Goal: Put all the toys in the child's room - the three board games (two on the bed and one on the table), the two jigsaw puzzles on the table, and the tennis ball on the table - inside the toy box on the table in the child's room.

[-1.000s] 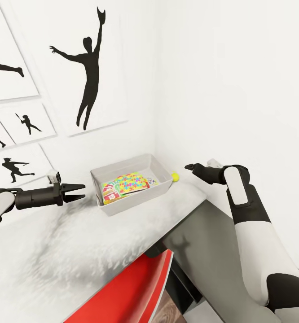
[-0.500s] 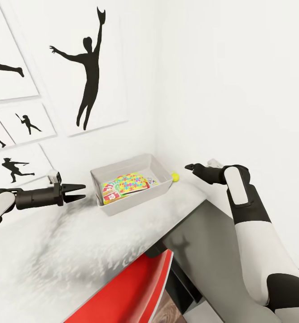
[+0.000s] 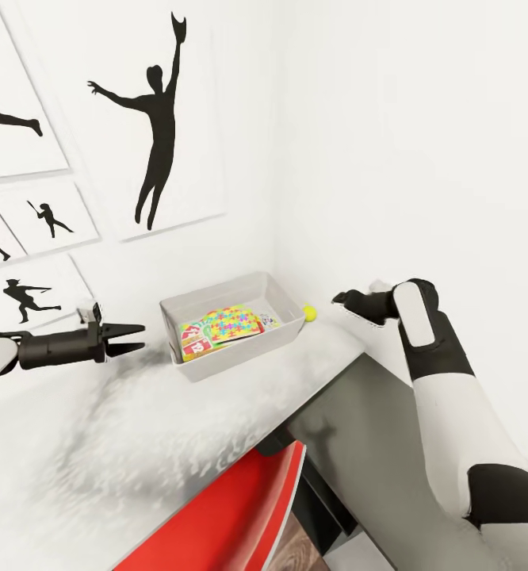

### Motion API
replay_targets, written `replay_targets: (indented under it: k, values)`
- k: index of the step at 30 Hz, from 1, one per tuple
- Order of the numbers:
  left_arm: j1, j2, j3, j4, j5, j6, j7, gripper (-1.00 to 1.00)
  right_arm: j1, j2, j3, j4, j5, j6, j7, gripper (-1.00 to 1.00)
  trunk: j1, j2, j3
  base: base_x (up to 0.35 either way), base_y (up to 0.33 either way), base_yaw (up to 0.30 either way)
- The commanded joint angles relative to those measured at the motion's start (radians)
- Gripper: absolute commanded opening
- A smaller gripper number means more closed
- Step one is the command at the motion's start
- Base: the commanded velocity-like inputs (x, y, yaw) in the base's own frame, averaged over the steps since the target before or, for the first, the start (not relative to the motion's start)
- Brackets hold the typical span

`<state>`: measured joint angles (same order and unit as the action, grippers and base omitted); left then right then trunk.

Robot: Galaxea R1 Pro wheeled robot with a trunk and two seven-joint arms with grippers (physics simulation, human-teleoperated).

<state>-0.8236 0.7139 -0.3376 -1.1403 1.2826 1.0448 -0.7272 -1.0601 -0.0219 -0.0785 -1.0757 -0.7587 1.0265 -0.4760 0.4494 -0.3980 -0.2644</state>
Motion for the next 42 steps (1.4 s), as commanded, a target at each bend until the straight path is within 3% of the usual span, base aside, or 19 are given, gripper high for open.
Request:
replay_targets:
  k: [1, 6, 12, 21, 27, 35, 38, 42]
  values:
    - [-0.002, 0.007, -0.002, 0.001, -0.001, 0.002, -0.005, 1.0, -0.016, 0.0, -0.001, 0.016, -0.012, 0.008, -0.028, 1.0, 0.001, -0.002, -0.002, 0.0, 0.0, 0.0]
    - [-0.004, 0.065, 0.006, 0.003, -0.001, 0.002, 0.0, 1.0, -0.123, 0.001, -0.002, 0.133, -0.011, 0.021, -0.103, 1.0, 0.001, -0.002, -0.002, 0.0, 0.0, 0.0]
    - [-0.011, 0.111, 0.008, 0.011, -0.038, 0.002, 0.002, 1.0, -0.175, 0.0, 0.006, 0.189, -0.011, 0.021, -0.11, 1.0, 0.001, -0.002, -0.002, 0.0, 0.0, 0.0]
    - [-0.012, 0.125, 0.006, 0.112, -0.049, 0.002, 0.001, 1.0, -0.178, -0.003, 0.015, 0.19, -0.01, 0.021, -0.107, 1.0, 0.001, -0.002, -0.004, 0.0, 0.0, 0.0]
    - [-0.012, 0.12, 0.002, 0.133, -0.043, 0.002, -0.002, 1.0, -0.178, -0.003, 0.015, 0.191, -0.01, 0.021, -0.107, 1.0, 0.001, -0.002, -0.013, 0.0, 0.0, 0.0]
    - [-0.013, 0.11, 0.001, 0.113, -0.032, 0.002, -0.023, 1.0, -0.177, -0.003, 0.015, 0.189, -0.01, 0.021, -0.107, 1.0, 0.001, -0.002, -0.026, 0.0, 0.0, 0.0]
    - [-0.017, 0.112, 0.004, 0.062, -0.005, 0.002, -0.034, 1.0, -0.177, -0.002, 0.014, 0.189, -0.01, 0.021, -0.107, 1.0, 0.001, -0.002, -0.031, 0.0, 0.0, 0.0]
    - [-0.063, 0.118, 0.006, 0.025, 0.028, 0.002, -0.034, 1.0, -0.178, 0.0, 0.013, 0.189, -0.01, 0.021, -0.107, 1.0, 0.001, -0.002, -0.037, 0.0, 0.0, 0.0]
